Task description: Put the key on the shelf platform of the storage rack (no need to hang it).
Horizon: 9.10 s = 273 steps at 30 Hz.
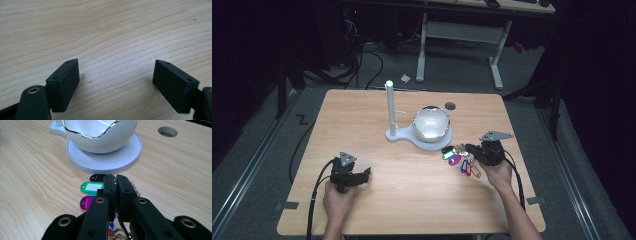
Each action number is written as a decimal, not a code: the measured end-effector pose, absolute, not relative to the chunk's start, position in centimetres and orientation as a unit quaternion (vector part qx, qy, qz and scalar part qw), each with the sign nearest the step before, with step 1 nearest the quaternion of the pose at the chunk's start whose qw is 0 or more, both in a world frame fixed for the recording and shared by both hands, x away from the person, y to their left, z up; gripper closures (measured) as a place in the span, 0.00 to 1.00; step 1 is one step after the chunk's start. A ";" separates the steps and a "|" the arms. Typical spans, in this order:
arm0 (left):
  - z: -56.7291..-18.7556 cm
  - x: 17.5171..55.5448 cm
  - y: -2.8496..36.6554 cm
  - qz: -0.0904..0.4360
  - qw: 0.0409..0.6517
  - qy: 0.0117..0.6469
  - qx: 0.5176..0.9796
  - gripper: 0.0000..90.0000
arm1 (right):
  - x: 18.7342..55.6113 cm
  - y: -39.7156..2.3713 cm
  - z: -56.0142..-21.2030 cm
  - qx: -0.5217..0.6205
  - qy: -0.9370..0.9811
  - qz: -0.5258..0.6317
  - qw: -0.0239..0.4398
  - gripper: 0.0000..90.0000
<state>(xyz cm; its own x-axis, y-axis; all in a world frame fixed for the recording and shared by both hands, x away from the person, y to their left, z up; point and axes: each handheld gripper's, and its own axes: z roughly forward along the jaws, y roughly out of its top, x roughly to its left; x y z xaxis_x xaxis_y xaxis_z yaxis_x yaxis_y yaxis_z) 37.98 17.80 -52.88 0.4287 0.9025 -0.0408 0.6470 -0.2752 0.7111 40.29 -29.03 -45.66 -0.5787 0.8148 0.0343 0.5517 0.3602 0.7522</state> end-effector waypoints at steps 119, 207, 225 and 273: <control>-52.9 38.0 17.8 0.189 0.337 0.500 0.775 0.24 | 46.7 -22.8 -28.5 0.336 0.790 0.485 0.166 0.98; -52.9 38.0 17.8 0.190 0.337 0.500 0.775 0.24 | 51.7 -19.0 -41.3 0.377 0.831 0.390 0.118 0.97; -52.9 38.0 17.8 0.190 0.336 0.500 0.775 0.24 | 51.0 -19.9 -41.2 0.397 0.813 0.414 0.097 0.71; -52.9 38.0 17.8 0.190 0.336 0.500 0.775 0.24 | 40.7 -30.6 -38.4 0.463 0.749 0.435 0.188 0.53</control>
<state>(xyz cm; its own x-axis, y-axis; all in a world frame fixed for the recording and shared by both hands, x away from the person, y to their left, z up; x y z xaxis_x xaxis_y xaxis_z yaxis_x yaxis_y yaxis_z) 37.98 17.80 -52.88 0.4285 0.9026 -0.0414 0.6469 -0.2745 0.7114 40.68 -30.58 -38.38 -0.5007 0.8572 0.1207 0.5305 0.1937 0.8253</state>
